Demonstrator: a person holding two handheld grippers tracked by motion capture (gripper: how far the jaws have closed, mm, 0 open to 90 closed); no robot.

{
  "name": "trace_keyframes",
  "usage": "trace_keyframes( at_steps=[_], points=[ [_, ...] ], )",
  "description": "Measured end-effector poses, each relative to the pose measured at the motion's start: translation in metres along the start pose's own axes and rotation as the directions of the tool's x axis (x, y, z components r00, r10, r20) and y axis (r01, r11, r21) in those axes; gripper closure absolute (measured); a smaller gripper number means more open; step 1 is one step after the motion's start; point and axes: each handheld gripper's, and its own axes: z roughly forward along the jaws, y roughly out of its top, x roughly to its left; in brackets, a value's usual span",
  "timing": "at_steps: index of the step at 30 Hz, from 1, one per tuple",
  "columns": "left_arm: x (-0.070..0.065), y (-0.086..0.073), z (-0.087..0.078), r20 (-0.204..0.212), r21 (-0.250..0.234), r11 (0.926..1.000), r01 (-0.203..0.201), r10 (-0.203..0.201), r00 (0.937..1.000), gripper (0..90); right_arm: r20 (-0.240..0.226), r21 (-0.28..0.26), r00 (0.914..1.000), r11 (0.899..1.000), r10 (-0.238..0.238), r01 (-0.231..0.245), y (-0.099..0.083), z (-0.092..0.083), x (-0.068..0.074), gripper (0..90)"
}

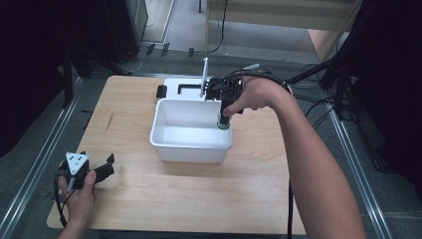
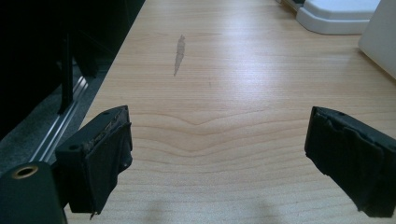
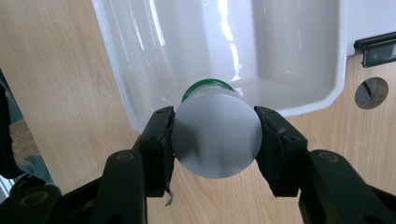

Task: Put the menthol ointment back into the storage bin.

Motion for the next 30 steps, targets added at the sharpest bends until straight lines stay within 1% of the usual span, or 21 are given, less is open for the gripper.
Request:
trace_keyframes(
  at_steps=[4, 11, 12, 15, 20, 22, 23, 24, 26, 27, 28, 29, 30],
  points=[
    [0.0, 0.0, 0.0, 0.001, 0.001, 1.0, 0.0, 0.0, 1.0, 8.2, 0.001, 0.008, 0.9999, 1.0, -0.012, 0.012, 0.004, 0.005, 0.0, 51.5],
    [0.0, 0.0, 0.0, 0.003, 0.0, 1.0, 0.001, -0.001, 1.0, 8.2, -0.009, 0.009, 0.9999, 1.0, -0.015, 0.015, 0.006, 0.014, 0.0, 51.5],
    [0.0, 0.0, 0.0, 0.003, 0.001, 1.0, -0.003, 0.003, 1.0, 8.2, -0.009, 0.011, 0.9997, 1.0, -0.023, 0.023, 0.006, 0.018, 0.0, 51.5],
    [0.0, 0.0, 0.0, 0.002, -0.001, 1.0, -0.001, 0.001, 1.0, 8.2, -0.015, 0.002, 0.9997, 1.0, -0.021, 0.021, 0.006, 0.024, 0.0, 51.5],
    [0.0, 0.0, 0.0, 0.002, -0.001, 1.0, -0.002, 0.002, 1.0, 8.2, -0.025, 0.003, 0.9989, 0.999, -0.038, 0.039, 0.005, 0.038, 0.0, 51.5],
    [0.0, 0.0, 0.0, 0.002, -0.001, 1.0, -0.003, 0.003, 1.0, 8.2, -0.031, 0.007, 0.9988, 0.999, -0.037, 0.037, 0.005, 0.046, 0.001, 51.5],
    [0.0, 0.0, 0.0, 0.002, -0.001, 1.0, -0.003, 0.003, 1.0, 8.2, -0.031, 0.007, 0.9988, 0.999, -0.037, 0.037, 0.005, 0.046, 0.001, 51.5],
    [0.0, 0.0, 0.0, 0.002, -0.001, 1.0, -0.004, 0.004, 1.0, 8.2, -0.035, 0.008, 0.9987, 0.999, -0.038, 0.038, 0.004, 0.052, 0.002, 51.5],
    [0.0, 0.0, 0.0, 0.0, -0.003, 1.0, -0.004, 0.004, 1.0, 8.2, -0.039, 0.009, 0.9983, 0.999, -0.044, 0.044, 0.004, 0.059, 0.002, 51.5],
    [0.0, 0.0, 0.0, 0.0, -0.003, 1.0, -0.004, 0.004, 1.0, 8.2, -0.039, 0.009, 0.9983, 0.999, -0.044, 0.044, 0.004, 0.059, 0.002, 51.5],
    [0.0, 0.0, 0.0, -0.002, -0.004, 1.0, -0.001, 0.001, 1.0, 8.2, -0.038, 0.012, 0.9982, 0.999, -0.047, 0.048, 0.003, 0.064, 0.002, 51.5],
    [0.0, 0.0, 0.0, -0.002, -0.004, 1.0, -0.001, 0.001, 1.0, 8.2, -0.038, 0.012, 0.9982, 0.999, -0.047, 0.048, 0.003, 0.064, 0.002, 51.5],
    [-0.001, 0.0, 0.0, -0.003, -0.005, 1.0, -0.004, 0.004, 1.0, 8.2, -0.037, 0.011, 0.998, 0.999, -0.052, 0.052, 0.003, 0.069, 0.003, 51.5]
  ],
)
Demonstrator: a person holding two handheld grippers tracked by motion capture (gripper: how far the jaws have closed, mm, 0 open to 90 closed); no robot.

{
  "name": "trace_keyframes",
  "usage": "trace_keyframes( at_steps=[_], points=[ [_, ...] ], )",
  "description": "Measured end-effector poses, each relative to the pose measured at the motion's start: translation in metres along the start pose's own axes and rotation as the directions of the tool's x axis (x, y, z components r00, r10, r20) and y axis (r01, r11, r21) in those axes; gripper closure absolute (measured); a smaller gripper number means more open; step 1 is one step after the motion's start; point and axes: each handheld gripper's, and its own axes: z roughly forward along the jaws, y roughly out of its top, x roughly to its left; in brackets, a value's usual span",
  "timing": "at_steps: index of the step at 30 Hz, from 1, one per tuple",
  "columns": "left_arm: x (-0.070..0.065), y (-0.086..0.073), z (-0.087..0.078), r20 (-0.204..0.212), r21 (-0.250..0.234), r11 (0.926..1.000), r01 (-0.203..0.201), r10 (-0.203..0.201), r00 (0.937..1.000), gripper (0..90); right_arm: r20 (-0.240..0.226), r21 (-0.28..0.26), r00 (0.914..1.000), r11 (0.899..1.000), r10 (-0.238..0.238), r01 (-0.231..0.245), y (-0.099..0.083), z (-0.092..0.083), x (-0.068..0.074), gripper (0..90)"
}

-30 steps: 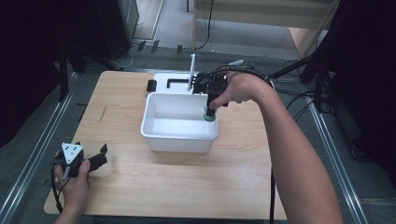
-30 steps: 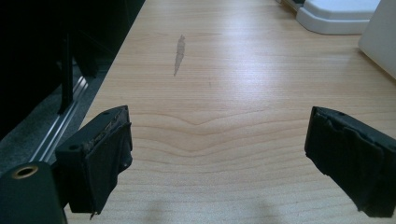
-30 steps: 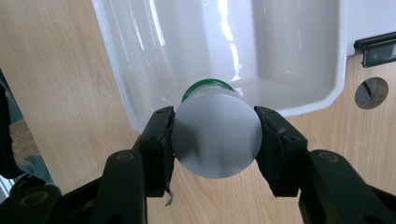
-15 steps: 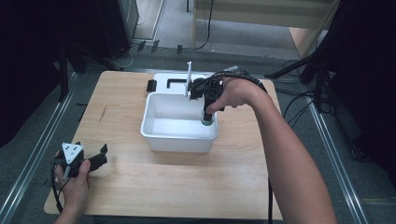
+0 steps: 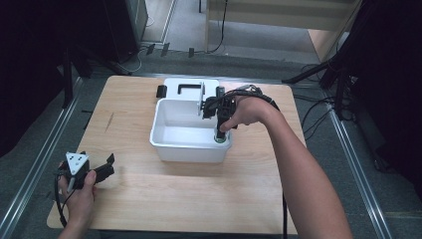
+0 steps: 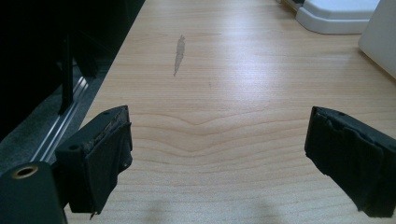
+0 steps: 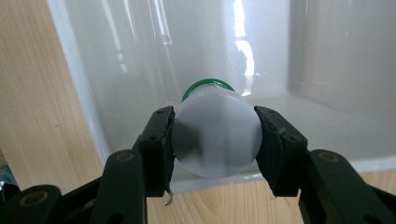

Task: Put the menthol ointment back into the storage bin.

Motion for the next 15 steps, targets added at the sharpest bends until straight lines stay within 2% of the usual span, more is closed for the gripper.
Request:
trace_keyframes(
  at_steps=[15],
  points=[
    [0.0, 0.0, 0.0, -0.007, -0.007, 1.0, 0.007, -0.007, 1.0, 8.2, 0.01, -0.014, 0.9999, 1.0, -0.004, 0.004, -0.001, 0.025, 0.002, 51.5]
  ],
)
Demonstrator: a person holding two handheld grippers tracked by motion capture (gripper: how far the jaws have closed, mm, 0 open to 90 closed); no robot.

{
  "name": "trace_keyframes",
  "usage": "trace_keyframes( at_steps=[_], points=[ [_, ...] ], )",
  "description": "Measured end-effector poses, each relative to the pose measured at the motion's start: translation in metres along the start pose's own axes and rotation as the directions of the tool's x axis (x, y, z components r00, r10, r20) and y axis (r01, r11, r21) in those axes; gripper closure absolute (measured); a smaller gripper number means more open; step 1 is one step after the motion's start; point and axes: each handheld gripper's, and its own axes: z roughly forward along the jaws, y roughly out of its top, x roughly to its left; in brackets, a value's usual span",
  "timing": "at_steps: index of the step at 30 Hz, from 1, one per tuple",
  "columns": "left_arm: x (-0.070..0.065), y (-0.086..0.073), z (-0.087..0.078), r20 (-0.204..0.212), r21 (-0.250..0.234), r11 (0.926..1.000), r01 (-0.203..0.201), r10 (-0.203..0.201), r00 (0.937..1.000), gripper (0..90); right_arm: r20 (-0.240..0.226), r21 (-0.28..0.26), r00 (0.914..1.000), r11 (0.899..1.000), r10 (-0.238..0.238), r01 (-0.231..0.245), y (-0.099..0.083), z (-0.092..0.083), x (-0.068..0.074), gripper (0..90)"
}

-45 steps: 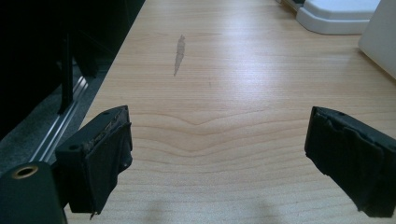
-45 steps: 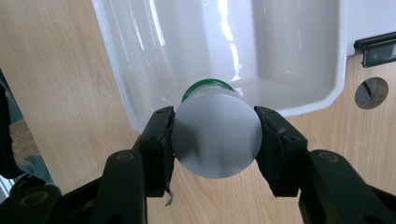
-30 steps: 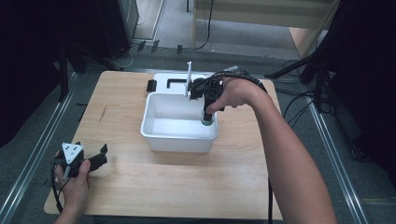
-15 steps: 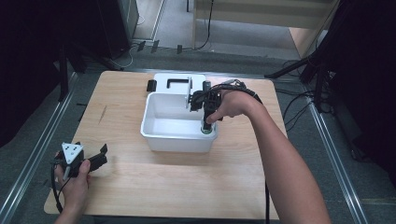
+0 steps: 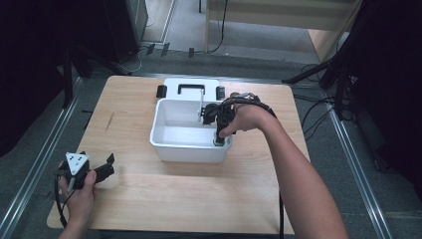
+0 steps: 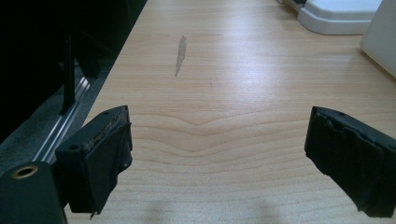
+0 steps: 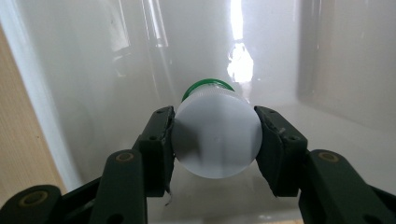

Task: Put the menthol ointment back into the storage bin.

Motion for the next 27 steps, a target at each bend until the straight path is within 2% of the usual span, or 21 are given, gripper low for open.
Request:
trace_keyframes(
  at_steps=[12, 19, 27],
  points=[
    [0.0, 0.0, 0.0, 0.001, 0.003, 1.0, -0.001, 0.001, 1.0, 8.2, 0.002, 0.011, 1.0, 1.0, -0.01, 0.01, 0.004, 0.009, 0.001, 51.5],
    [0.0, 0.0, 0.0, 0.001, 0.002, 1.0, -0.001, 0.001, 1.0, 8.2, 0.016, 0.029, 0.999, 0.999, -0.042, 0.042, 0.007, 0.015, 0.003, 51.5],
    [0.0, 0.0, 0.0, -0.001, 0.002, 1.0, -0.001, 0.001, 1.0, 8.2, 0.03, 0.049, 0.9981, 0.997, -0.053, 0.052, 0.008, 0.019, 0.003, 51.5]
  ],
)
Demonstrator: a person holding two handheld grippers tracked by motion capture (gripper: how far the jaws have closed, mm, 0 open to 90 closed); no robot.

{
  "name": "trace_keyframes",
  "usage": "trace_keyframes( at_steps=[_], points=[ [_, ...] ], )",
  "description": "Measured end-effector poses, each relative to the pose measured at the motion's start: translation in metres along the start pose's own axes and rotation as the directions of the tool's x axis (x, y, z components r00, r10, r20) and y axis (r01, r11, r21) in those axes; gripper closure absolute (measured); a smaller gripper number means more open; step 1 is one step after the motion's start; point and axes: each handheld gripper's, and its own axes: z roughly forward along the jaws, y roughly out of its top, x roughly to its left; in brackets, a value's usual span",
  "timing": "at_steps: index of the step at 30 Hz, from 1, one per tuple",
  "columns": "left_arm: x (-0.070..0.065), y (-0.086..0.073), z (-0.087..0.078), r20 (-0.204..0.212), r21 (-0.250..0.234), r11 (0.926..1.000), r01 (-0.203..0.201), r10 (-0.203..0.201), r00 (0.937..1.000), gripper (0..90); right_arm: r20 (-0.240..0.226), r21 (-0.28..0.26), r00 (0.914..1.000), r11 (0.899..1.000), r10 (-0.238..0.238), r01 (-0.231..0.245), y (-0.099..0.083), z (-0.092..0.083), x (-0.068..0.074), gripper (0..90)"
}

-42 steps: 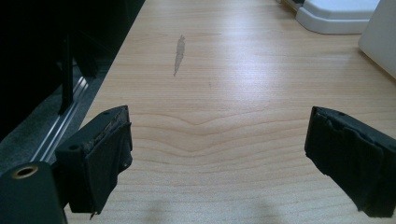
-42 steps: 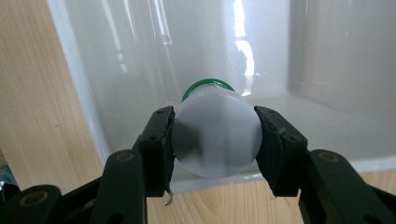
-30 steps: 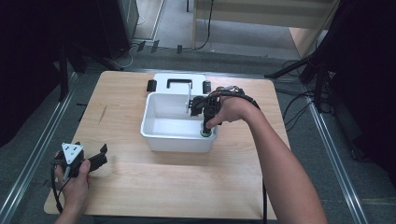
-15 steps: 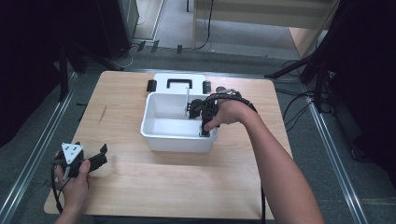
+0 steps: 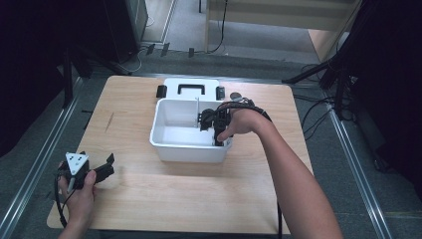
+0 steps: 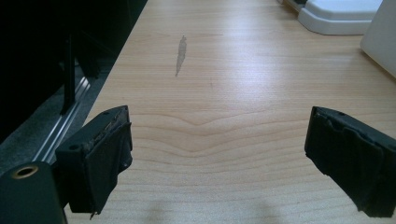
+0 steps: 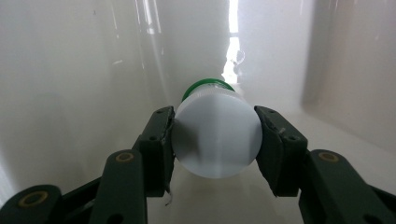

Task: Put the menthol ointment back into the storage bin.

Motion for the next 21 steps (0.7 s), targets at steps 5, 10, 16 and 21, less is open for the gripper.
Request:
trace_keyframes(
  at_steps=[5, 10, 16, 21],
  points=[
    [0.0002, 0.0001, -0.0002, 0.001, 0.003, 1.0, 0.0, 0.0, 1.0, 8.2, 0.001, 0.007, 0.9999, 1.0, -0.015, 0.015, 0.0013, 0.0021, 0.0005, 51.4],
    [0.0003, 0.0, -0.0001, 0.001, 0.002, 1.0, 0.001, -0.001, 1.0, 8.2, 0.01, 0.022, 0.9998, 1.0, -0.018, 0.018, 0.0029, 0.0031, 0.0003, 51.4],
    [0.0005, 0.0, 0.0, 0.0, 0.002, 1.0, 0.003, -0.003, 1.0, 8.2, 0.016, 0.029, 0.9995, 0.999, -0.029, 0.028, 0.004, 0.0049, 0.0007, 51.3],
    [0.0006, 0.0001, 0.0, 0.0, 0.004, 1.0, 0.002, -0.002, 1.0, 8.2, 0.015, 0.035, 0.9995, 0.999, -0.029, 0.028, 0.0045, 0.0059, 0.0013, 51.3]
  ],
)
